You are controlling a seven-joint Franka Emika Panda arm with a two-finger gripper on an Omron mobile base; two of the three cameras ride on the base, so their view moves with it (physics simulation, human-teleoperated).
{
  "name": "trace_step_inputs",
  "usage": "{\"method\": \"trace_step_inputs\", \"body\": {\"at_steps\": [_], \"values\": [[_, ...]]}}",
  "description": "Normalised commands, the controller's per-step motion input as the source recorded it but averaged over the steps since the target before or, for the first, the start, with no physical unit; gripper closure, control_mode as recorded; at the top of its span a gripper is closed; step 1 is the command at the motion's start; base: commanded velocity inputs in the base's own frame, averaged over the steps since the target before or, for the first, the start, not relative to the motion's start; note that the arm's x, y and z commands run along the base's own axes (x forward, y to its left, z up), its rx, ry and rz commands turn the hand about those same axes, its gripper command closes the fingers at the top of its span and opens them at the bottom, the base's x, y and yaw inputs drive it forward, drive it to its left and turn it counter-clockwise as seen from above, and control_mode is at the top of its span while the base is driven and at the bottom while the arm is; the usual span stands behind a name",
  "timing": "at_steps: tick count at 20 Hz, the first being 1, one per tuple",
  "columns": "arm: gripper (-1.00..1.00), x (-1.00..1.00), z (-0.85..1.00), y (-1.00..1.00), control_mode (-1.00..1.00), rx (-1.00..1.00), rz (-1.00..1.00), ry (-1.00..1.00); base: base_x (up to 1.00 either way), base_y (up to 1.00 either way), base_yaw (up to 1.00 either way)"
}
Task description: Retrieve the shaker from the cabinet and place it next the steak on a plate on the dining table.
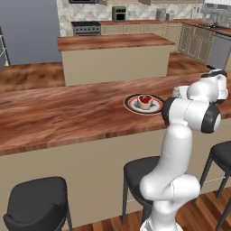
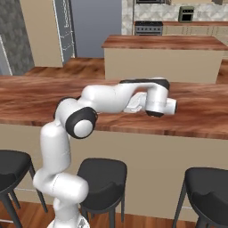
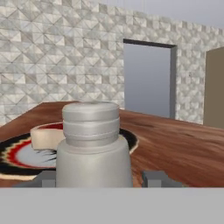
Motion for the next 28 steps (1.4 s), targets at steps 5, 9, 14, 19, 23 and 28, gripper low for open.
{"method": "trace_step_inputs", "body": {"at_steps": [5, 9, 14, 19, 23, 28], "values": [[-1.00, 0.00, -0.02, -0.06, -1.00, 0.01, 0.00, 0.00, 0.00, 0.00, 0.00], [-1.00, -0.06, 0.00, 0.00, -1.00, 0.00, 0.00, 0.00, 0.00, 0.00, 0.00], [-1.00, -0.01, 0.00, -0.04, -1.00, 0.00, 0.00, 0.00, 0.00, 0.00, 0.00], [-1.00, 0.00, 0.00, -0.07, -1.00, 0.00, 0.00, 0.00, 0.00, 0.00, 0.00], [-1.00, 0.00, 0.00, -0.13, -1.00, 0.02, 0.00, -0.02, 0.00, 0.00, 0.00], [-1.00, 0.00, 0.00, -0.18, -1.00, 0.02, -0.03, -0.02, 0.00, 0.00, 0.00]]}}
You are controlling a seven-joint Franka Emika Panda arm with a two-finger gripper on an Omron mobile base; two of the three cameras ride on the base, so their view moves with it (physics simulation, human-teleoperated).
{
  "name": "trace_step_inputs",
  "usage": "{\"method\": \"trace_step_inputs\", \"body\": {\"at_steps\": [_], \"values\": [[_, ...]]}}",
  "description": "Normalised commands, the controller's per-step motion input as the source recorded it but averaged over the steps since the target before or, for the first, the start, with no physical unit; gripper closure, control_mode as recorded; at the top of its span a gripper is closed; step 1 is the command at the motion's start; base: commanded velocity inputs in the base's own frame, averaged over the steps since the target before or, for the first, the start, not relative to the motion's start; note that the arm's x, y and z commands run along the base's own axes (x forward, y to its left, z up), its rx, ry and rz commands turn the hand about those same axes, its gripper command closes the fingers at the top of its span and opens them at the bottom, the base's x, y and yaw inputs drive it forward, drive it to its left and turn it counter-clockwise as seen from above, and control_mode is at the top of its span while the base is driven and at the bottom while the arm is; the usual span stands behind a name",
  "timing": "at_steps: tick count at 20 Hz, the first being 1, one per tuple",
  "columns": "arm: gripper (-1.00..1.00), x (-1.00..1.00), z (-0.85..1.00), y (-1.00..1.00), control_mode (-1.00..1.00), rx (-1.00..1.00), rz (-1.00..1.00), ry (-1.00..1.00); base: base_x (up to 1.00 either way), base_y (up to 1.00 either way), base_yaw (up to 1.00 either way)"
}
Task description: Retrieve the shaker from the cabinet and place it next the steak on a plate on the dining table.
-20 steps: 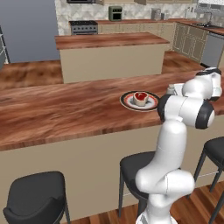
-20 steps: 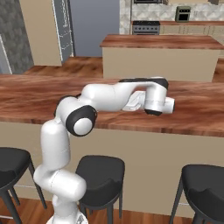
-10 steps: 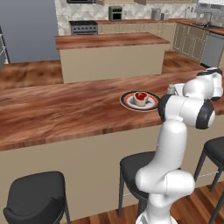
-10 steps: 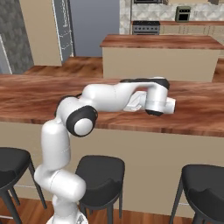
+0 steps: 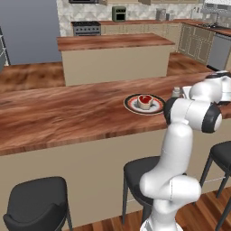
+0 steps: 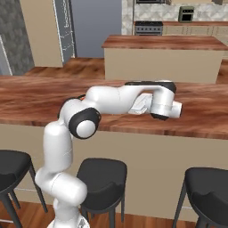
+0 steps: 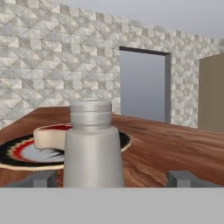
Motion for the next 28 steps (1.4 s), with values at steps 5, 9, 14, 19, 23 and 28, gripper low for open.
{"method": "trace_step_inputs", "body": {"at_steps": [5, 9, 14, 19, 23, 28], "values": [[-1.00, -0.05, 0.00, -0.24, -1.00, 0.03, -0.09, -0.02, 0.00, 0.00, 0.00], [-1.00, -0.51, 0.25, -0.03, -1.00, 0.01, -0.11, -0.18, 0.00, 0.00, 0.00], [-1.00, -0.74, 0.61, 0.08, -1.00, 0.00, -0.12, -0.17, 0.00, 0.00, 0.00], [-1.00, -0.85, 0.75, 0.23, -1.00, -0.01, -0.09, -0.07, 0.00, 0.00, 0.00], [-1.00, -0.89, 0.82, 0.24, -1.00, -0.04, -0.08, -0.05, 0.00, 0.00, 0.00], [-1.00, -0.86, 0.74, 0.44, -1.00, -0.02, -0.12, -0.01, 0.00, 0.00, 0.00]]}}
